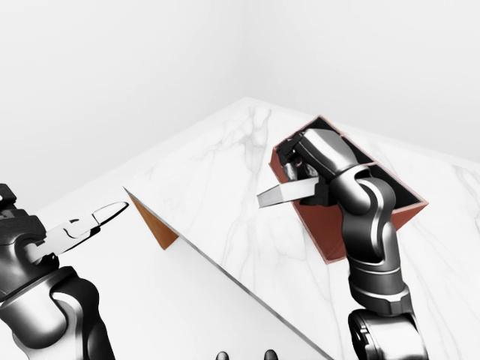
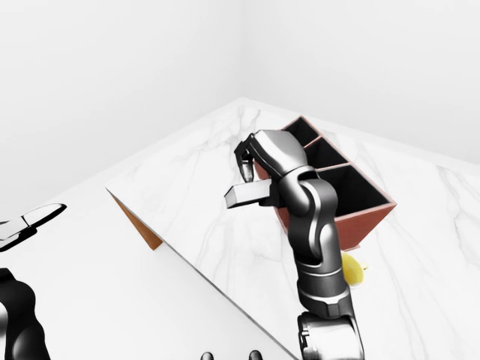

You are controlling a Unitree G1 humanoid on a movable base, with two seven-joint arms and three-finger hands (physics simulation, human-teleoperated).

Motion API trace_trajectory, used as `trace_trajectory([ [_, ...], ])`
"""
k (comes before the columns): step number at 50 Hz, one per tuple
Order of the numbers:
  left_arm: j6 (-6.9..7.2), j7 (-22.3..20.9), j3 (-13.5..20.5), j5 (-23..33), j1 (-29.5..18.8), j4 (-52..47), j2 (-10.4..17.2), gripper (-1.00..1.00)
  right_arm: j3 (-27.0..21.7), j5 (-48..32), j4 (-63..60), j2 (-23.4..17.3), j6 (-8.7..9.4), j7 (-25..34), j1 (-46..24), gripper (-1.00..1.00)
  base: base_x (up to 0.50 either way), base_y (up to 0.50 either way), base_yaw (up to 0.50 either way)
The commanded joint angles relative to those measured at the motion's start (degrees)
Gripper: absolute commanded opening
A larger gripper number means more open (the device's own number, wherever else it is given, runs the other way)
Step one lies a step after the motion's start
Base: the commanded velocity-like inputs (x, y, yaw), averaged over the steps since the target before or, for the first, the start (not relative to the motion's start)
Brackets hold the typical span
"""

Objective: Pick up the book and place it in the right compartment of the caddy.

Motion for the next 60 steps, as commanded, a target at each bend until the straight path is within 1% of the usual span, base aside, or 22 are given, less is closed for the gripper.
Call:
trace_trajectory([
  [1, 0.16, -0.04, 0.01, 0.03, -0.02, -0.12, 0.01, 1.00, -0.97, -0.05, -2.45, -0.60, 0.00, 0.24, -2.39, -1.00, 0.00, 0.00, 0.00],
  [14, -0.19, -0.07, -0.04, 0.09, -0.07, 0.29, 0.05, 1.00, -1.59, 0.49, -3.96, -1.60, 0.00, 2.07, -4.50, -1.00, 0.00, 0.00, 0.00],
  [21, -0.54, -0.11, -0.18, 0.24, 0.04, 0.51, -0.04, 1.00, -2.85, 1.12, -3.49, -4.03, 0.00, 4.75, -7.01, -1.00, 0.00, 0.00, 0.00],
  [37, -0.45, -0.13, -0.22, 0.37, 0.19, 0.25, -0.18, 1.00, -4.96, 3.50, -1.01, -8.65, 0.00, 4.75, -13.32, -1.00, 0.00, 0.00, 0.00],
  [41, -0.25, -0.08, -0.38, 0.52, 0.17, 0.10, -0.22, 1.00, -5.05, 3.84, -0.71, -9.39, 0.00, 4.75, -14.73, -1.00, 0.00, 0.00, 0.00],
  [45, -0.03, -0.07, -0.32, 0.46, 0.16, -0.12, -0.22, 1.00, -5.30, 4.09, -0.95, -10.09, 0.00, 4.75, -15.61, -1.00, 0.00, 0.00, 0.00],
  [52, -0.26, -0.13, -0.29, 0.45, 0.12, 0.15, -0.18, 1.00, -6.29, 5.08, -0.18, -12.05, 0.00, 4.75, -17.23, -1.00, 0.00, 0.00, 0.00],
  [60, 0.01, -0.07, -0.31, 0.50, 0.04, -0.02, -0.12, 1.00, -6.88, 5.92, -0.21, -13.59, 0.00, 4.75, -16.92, -1.00, 0.00, 0.00, 0.00],
])
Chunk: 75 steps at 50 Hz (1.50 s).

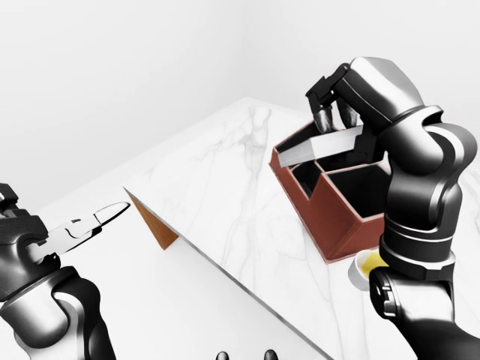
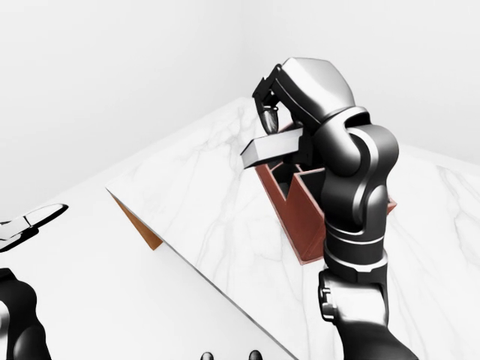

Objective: Pick up the book and place it in the right compartment of the caddy.

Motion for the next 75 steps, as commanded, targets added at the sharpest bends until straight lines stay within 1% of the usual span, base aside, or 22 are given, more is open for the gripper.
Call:
trace_trajectory([
  [1, 0.23, 0.05, 0.02, 0.01, -0.08, -0.16, 0.05, 1.00, -1.57, 0.58, 0.16, -2.42, 0.00, -0.01, -1.37, -1.00, 0.00, 0.00, 0.00],
  [6, 0.30, 0.00, -0.03, 0.02, -0.03, -0.19, 0.03, 1.00, -1.99, 0.93, -0.15, -3.22, 0.00, -0.01, -1.51, -1.00, 0.00, 0.00, 0.00],
  [7, 0.49, 0.04, 0.03, -0.05, -0.05, -0.40, 0.04, 1.00, -2.27, 1.22, -0.42, -3.58, 0.00, -0.01, -1.65, -1.00, 0.00, 0.00, 0.00],
  [12, 0.42, 0.02, 0.09, -0.07, -0.01, -0.40, 0.01, 1.00, -2.96, 2.05, -0.60, -5.00, 0.00, -0.01, -1.76, -1.00, 0.00, 0.00, 0.00],
  [22, 0.47, 0.02, -0.03, 0.09, 0.11, -0.58, -0.12, 1.00, -3.85, 3.04, -0.59, -6.44, 0.00, -0.01, -0.17, -1.00, 0.00, 0.00, 0.00],
  [40, -0.12, -0.01, -0.30, 0.38, -0.06, 0.24, -0.04, 1.00, -5.86, 5.04, 0.71, -9.80, 0.00, -0.01, 0.88, -1.00, 0.00, 0.00, 0.00],
  [45, 0.31, 0.04, -0.32, 0.42, -0.03, -0.21, -0.05, 1.00, -6.36, 5.73, 1.16, -10.64, 0.00, -0.01, 1.26, -1.00, 0.00, 0.00, 0.00],
  [51, 0.71, 0.05, -0.34, 0.50, -0.08, -0.53, -0.06, 1.00, -6.87, 6.82, 3.27, -11.77, 0.00, -0.01, 1.28, -1.00, 0.00, 0.00, 0.00],
  [66, 0.34, 0.01, -0.48, 0.70, -0.04, -0.20, -0.13, 1.00, -7.50, 8.40, 8.53, -13.44, 0.00, -0.01, 2.16, -1.00, 0.00, 0.00, 0.00],
  [75, 0.44, 0.00, -0.44, 0.72, 0.05, -0.36, -0.20, 1.00, -7.85, 9.18, 12.47, -14.52, 0.00, -0.01, 1.97, -1.00, 0.00, 0.00, 0.00],
])
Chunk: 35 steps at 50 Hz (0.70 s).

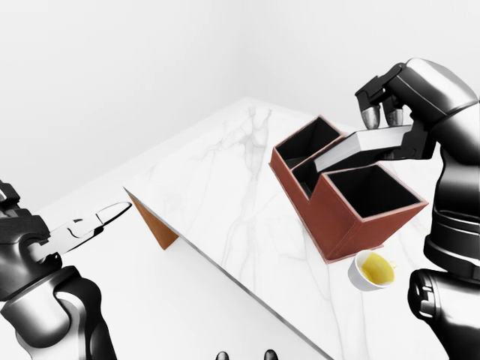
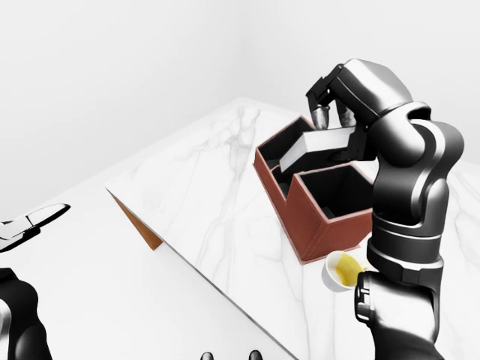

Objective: Pick up the book and place it in the right compartment of the caddy.

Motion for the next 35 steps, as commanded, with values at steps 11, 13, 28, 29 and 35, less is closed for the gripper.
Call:
trace_trajectory([
  [11, -0.04, -0.01, -0.15, 0.22, -0.02, 0.09, -0.05, 1.00, -1.38, 1.05, 7.65, -2.81, 0.00, -1.30, -0.99, -1.00, 0.00, 0.00, 0.00],
  [13, -0.05, -0.01, -0.16, 0.22, -0.03, 0.11, -0.05, 1.00, -1.39, 1.09, 7.84, -3.03, 0.00, -1.34, -1.13, -1.00, 0.00, 0.00, 0.00],
  [28, -0.27, -0.05, -0.18, 0.22, 0.02, 0.36, -0.03, 1.00, -2.18, 2.04, 10.08, -5.54, 0.00, -1.91, -1.76, -1.00, 0.00, 0.00, 0.00],
  [29, -0.35, -0.04, -0.23, 0.29, 0.01, 0.45, -0.06, 1.00, -2.42, 2.11, 10.42, -6.01, 0.00, -1.93, -1.77, -1.00, 0.00, 0.00, 0.00],
  [35, -0.06, 0.04, -0.28, 0.33, 0.04, 0.11, -0.10, 1.00, -2.90, 2.50, 10.15, -6.99, 0.00, -1.79, -1.43, -1.00, 0.00, 0.00, 0.00],
])
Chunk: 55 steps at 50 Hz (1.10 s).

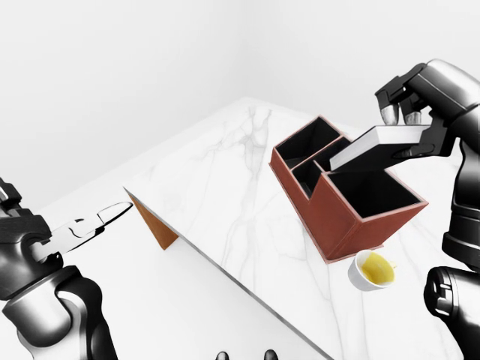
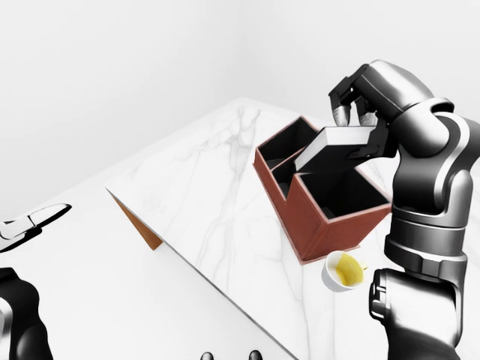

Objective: Pick up the book and place it in the right compartment of the caddy.

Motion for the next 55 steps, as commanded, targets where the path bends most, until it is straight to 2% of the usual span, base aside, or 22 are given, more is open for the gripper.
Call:
trace_trajectory([
  [1, 0.16, 0.05, -0.07, 0.09, 0.04, -0.21, -0.05, 1.00, -1.39, -0.03, 0.60, -1.98, 0.00, -1.29, -0.15, -1.00, 0.00, 0.00, 0.00],
  [19, -0.42, -0.09, -0.01, 0.08, 0.18, 0.25, -0.10, 1.00, -2.17, 0.52, 1.61, -3.36, 0.00, -2.03, 1.18, -1.00, 0.00, 0.00, 0.00],
  [55, -0.15, -0.10, -0.21, 0.36, 0.08, 0.16, -0.09, 1.00, -2.76, 0.90, 4.23, -4.50, 0.00, -3.07, 2.29, -1.00, 0.00, 0.00, 0.00],
])
